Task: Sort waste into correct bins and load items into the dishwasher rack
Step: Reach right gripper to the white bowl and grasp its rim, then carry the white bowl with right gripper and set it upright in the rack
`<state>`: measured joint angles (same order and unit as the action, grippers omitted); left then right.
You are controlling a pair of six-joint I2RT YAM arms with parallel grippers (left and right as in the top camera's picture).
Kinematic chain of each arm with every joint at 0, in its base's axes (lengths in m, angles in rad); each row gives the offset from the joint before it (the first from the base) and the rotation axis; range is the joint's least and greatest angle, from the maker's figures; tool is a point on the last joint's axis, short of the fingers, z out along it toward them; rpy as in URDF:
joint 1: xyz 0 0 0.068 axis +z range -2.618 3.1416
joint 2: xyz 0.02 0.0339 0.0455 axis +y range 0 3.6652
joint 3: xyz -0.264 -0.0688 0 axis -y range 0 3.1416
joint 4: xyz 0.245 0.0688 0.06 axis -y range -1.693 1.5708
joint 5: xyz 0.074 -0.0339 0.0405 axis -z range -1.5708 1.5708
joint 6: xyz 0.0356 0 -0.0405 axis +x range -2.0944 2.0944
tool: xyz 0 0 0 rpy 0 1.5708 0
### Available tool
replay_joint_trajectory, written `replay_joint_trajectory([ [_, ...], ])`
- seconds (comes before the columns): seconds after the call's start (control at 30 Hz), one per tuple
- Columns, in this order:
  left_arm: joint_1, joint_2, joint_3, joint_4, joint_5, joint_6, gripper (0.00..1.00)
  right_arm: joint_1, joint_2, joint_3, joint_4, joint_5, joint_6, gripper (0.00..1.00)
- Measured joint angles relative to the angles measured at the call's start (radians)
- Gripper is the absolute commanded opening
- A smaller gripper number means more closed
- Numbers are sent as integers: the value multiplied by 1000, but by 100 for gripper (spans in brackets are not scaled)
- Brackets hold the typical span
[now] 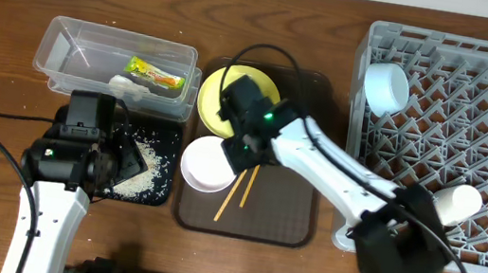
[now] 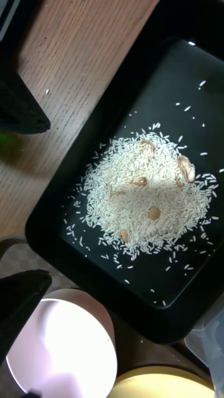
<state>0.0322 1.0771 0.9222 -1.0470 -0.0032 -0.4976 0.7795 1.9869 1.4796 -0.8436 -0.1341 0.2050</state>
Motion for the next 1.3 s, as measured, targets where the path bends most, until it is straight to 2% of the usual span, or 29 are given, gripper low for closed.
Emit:
replay_joint_trajectory([
  [0.1,0,0,0,0,0,0,73,7,37,-1,9,8,36,22],
  [0.13,0,0,0,-1,0,0,73,7,48,-1,13,14,53,11],
  [0.2,0,0,0,-1,0,0,73,6,57,-1,19,18,73,3],
  [0.5,0,0,0,-5,0,0,73,-24,22,6,5,73,80,1],
  [0.7,0,0,0,-5,0,0,73,-136,-162,57,-11,146,32,1],
  [0.87,0,0,0,-5,0,0,74,-260,-358,83,-6,307,4,1],
  [1.03,0,0,0,-5,0,0,73,-399,-440,85,20,517,-88,1],
  [1.3,0,0,0,-5,0,0,73,-616,-424,85,118,798,-329,1],
])
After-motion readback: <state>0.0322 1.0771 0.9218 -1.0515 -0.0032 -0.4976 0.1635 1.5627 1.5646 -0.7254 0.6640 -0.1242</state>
